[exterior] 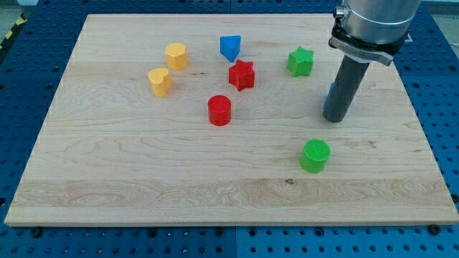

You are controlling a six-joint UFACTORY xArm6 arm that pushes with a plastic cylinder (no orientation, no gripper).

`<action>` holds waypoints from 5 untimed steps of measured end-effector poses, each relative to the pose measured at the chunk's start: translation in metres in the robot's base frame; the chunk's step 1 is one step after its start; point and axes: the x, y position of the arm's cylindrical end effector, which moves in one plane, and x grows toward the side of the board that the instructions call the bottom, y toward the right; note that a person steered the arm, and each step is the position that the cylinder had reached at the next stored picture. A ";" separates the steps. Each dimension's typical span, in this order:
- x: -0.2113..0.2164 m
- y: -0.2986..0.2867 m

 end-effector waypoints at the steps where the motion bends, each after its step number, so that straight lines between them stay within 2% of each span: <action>1: 0.010 -0.006; 3: 0.032 -0.093; 4: 0.076 -0.120; 5: 0.116 -0.103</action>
